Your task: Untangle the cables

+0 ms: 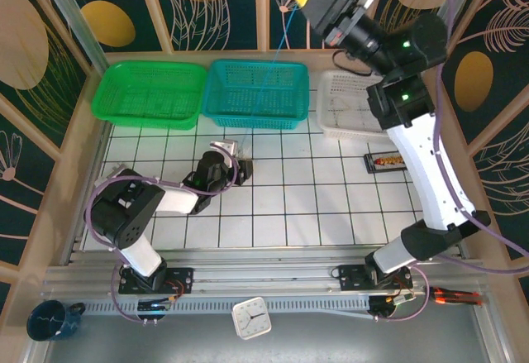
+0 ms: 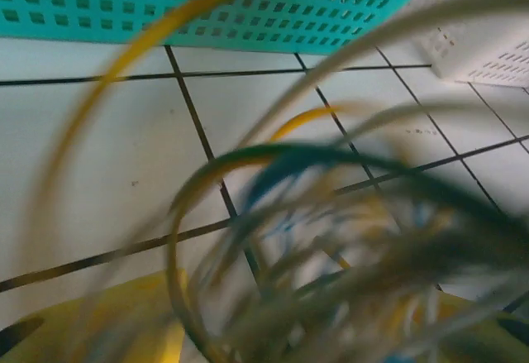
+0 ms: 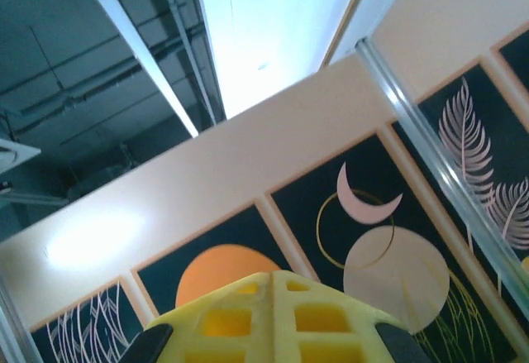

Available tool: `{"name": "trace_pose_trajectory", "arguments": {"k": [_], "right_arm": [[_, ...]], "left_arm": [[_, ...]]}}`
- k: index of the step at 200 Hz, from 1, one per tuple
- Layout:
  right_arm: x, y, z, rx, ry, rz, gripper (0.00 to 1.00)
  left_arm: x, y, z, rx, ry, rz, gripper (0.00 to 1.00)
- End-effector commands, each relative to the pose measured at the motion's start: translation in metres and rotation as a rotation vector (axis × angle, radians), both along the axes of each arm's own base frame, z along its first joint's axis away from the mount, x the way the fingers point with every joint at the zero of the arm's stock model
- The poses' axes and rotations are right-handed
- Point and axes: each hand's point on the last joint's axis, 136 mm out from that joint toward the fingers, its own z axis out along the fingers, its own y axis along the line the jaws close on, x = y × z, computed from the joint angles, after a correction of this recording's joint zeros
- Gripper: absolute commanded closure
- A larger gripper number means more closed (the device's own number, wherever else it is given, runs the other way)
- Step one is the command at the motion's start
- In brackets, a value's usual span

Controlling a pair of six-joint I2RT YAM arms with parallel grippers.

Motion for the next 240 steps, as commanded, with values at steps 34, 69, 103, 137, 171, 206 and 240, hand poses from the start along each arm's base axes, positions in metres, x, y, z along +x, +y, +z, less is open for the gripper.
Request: {"name": "trace_pose_trajectory", "arguments": {"k": [34,69,103,137,171,206,240], "right_arm": [[-0.007,-0.054,0.060,0.165,-0.115,0.020,1.00],[0.002,-0.064,0.064,0.190,-0.105,0.018,1.00],[0.002,-0.090,0.071,0.210,-0.115,-0.033,1.00],[0.001,-0.123,0.078,0.234,-0.116,-0.091,1.00],[0.011,-0.102,0.045,0.182,-0.045,-0.036,1.00],[0.027,-0.083,-0.018,0.123,0.065,-0.057,1.00],[0.044,-0.079,-0.043,0.119,0.123,-0.059,1.00]], "left_arm": [[-0.009,0.000,-0.012,-0.031,0.049,-0.014,0.65],[-0.014,0.003,-0.018,-0.034,0.069,-0.005,0.77],[-0.020,0.008,-0.026,-0.040,0.101,0.015,1.00],[-0.025,0.012,-0.031,-0.051,0.128,0.033,1.00],[-0.027,0.014,-0.020,-0.076,0.111,0.036,1.00],[-0.028,0.015,-0.006,-0.087,0.092,0.041,1.00],[-0.030,0.014,0.007,-0.106,0.085,0.033,0.83]]}}
